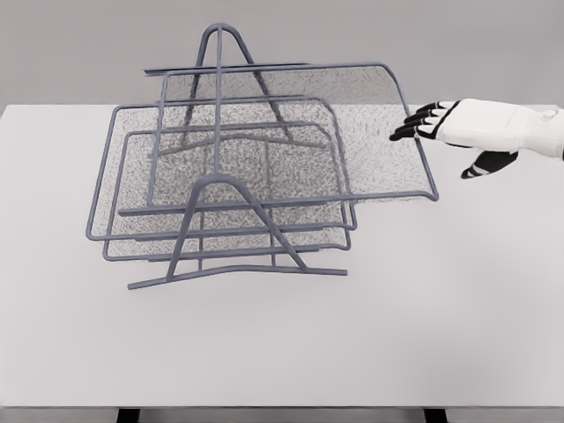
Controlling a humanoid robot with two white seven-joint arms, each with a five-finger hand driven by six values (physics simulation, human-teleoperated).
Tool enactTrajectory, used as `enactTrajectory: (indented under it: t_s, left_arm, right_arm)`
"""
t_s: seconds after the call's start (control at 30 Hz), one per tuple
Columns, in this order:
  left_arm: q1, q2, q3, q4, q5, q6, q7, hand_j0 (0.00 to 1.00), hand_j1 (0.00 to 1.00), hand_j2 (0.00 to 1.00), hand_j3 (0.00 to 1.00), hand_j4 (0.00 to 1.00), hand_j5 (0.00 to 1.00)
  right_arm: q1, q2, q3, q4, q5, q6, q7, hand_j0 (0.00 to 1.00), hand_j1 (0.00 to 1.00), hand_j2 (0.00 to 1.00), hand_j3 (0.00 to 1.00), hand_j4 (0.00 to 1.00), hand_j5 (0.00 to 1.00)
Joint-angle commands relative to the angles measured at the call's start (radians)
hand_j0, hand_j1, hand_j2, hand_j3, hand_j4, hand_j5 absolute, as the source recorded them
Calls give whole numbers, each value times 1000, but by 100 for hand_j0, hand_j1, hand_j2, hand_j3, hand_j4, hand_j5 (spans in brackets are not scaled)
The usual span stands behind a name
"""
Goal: Pull out the upper folder box with right arm
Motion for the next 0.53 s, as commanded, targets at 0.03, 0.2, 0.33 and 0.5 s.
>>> enactTrajectory:
  t_s: [0.03, 0.2, 0.33, 0.5]
  left_arm:
    - [0, 0, 0, 0, 0, 0, 0, 100, 100, 100, 100, 100, 100]
    - [0, 0, 0, 0, 0, 0, 0, 100, 100, 100, 100, 100, 100]
    - [0, 0, 0, 0, 0, 0, 0, 100, 100, 100, 100, 100, 100]
    - [0, 0, 0, 0, 0, 0, 0, 100, 100, 100, 100, 100, 100]
  right_arm:
    - [0, -27, -1, 5, 40, -5, 0, 100, 100, 100, 100, 100, 100]
    - [-14, -41, -5, 2, 3, -5, 0, 100, 100, 100, 100, 100, 100]
    - [-15, -73, -41, -25, -63, -5, 0, 100, 100, 100, 100, 100, 100]
    - [-17, -72, -52, -25, -79, -5, 0, 100, 100, 100, 100, 100, 100]
